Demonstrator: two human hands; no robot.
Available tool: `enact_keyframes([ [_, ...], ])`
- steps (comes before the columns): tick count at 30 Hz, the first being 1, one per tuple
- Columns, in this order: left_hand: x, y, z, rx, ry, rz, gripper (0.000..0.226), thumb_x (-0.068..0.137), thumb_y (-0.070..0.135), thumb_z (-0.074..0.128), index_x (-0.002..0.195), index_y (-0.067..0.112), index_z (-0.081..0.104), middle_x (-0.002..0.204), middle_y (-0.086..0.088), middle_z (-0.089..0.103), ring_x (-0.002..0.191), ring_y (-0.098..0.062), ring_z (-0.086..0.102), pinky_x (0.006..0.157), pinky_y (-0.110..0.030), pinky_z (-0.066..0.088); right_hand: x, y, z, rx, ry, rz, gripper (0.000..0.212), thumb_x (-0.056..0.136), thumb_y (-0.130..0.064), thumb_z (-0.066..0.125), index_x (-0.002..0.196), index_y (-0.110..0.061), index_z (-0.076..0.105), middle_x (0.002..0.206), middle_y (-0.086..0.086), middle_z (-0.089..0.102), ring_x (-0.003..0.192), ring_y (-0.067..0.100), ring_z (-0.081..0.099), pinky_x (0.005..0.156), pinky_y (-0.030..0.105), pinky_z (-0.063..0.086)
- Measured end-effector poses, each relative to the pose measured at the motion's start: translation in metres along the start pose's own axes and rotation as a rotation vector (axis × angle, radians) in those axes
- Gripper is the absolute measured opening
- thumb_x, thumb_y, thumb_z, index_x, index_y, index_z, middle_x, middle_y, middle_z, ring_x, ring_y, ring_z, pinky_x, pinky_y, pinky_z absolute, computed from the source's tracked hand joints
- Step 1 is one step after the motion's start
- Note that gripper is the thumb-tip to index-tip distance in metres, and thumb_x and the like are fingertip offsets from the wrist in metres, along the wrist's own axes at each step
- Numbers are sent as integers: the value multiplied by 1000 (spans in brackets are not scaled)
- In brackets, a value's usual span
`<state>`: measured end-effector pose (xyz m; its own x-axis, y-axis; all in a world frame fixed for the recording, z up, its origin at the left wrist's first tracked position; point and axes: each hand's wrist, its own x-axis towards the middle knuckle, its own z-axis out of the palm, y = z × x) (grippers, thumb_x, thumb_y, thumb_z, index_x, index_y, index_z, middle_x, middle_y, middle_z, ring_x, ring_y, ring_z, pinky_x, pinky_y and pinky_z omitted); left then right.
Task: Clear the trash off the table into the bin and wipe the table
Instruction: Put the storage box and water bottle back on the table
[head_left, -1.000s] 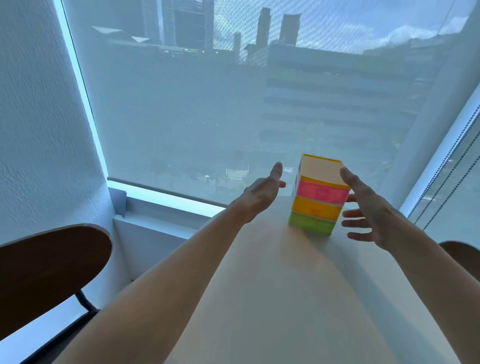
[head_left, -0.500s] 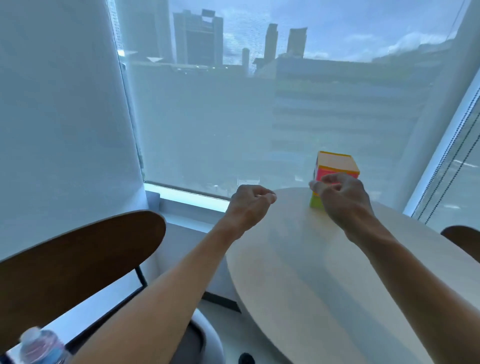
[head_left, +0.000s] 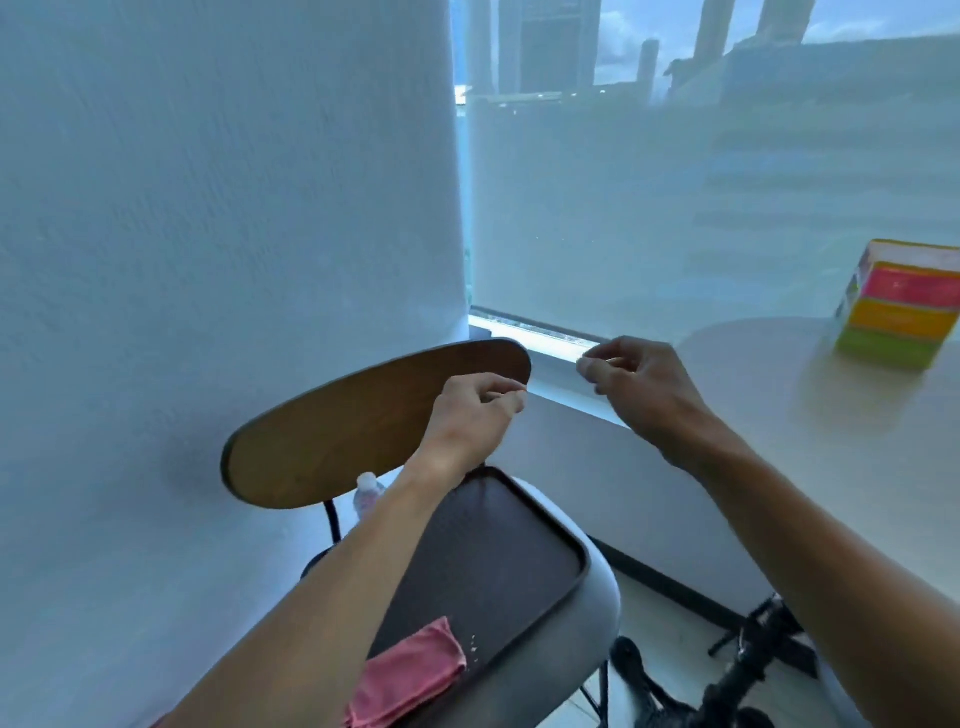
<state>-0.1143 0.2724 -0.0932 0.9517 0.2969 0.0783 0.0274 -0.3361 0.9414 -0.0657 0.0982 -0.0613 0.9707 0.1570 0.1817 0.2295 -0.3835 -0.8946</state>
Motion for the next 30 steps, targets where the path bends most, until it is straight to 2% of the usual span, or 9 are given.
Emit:
enact_keyframes([
  [4,-22,-41,-46,33,132,-89,10,86,27,65,86,26,75,82,4,69,78,-12,62,80,-30,53,-13,0,57,-7,-181,-15,9,88,-28,66,81,-25,69,80,3,66,77,15,63,70,28,49],
  [8,-37,-84,-82,56,236,-212,10,86,22,66,83,22,75,80,-6,68,72,-14,59,76,-35,55,-16,7,109,-15,-345,-2,8,90,-27,64,86,-23,69,82,1,65,79,15,63,72,28,50],
  [11,-40,-116,-98,53,284,-282,10,86,17,65,85,18,75,77,0,68,71,-11,59,59,-23,47,-11,17,145,-31,-436,11,9,91,-26,63,93,-20,70,83,0,64,79,14,62,66,24,46],
  [13,-41,-137,-103,65,298,-339,9,86,18,64,85,19,73,72,5,64,68,-10,56,55,-22,41,-5,29,167,-41,-475,38,9,90,-27,63,93,-21,70,85,0,65,81,14,63,66,24,47],
  [19,-22,-203,-103,90,333,-521,9,82,19,69,91,20,72,90,-3,70,81,-16,62,81,-33,52,29,74,232,-119,-630,95,19,86,-28,65,102,-18,65,83,-1,64,60,10,55,54,24,44],
  [22,-7,-227,-98,109,331,-567,25,81,15,72,105,19,69,95,-2,69,85,-11,61,78,-24,46,45,95,259,-162,-708,127,34,84,-30,69,114,-18,59,88,-2,64,69,11,59,55,23,45],
  [24,6,-243,-90,136,315,-613,40,79,18,76,117,20,64,97,1,64,93,-13,61,81,-25,46,55,112,278,-187,-767,151,53,78,-34,74,125,-19,53,95,0,65,79,13,62,61,25,46],
  [27,23,-271,-77,171,289,-686,71,71,27,82,135,25,51,118,-2,60,108,-18,59,96,-35,49,69,135,304,-243,-862,141,79,72,-38,79,139,-22,42,122,6,60,100,20,61,83,35,52],
  [30,34,-289,-68,137,309,-717,89,69,23,85,145,24,38,136,-3,52,122,-19,52,96,-28,44,77,146,322,-254,-927,85,90,73,-34,81,147,-21,32,138,11,46,110,20,52,88,30,44],
])
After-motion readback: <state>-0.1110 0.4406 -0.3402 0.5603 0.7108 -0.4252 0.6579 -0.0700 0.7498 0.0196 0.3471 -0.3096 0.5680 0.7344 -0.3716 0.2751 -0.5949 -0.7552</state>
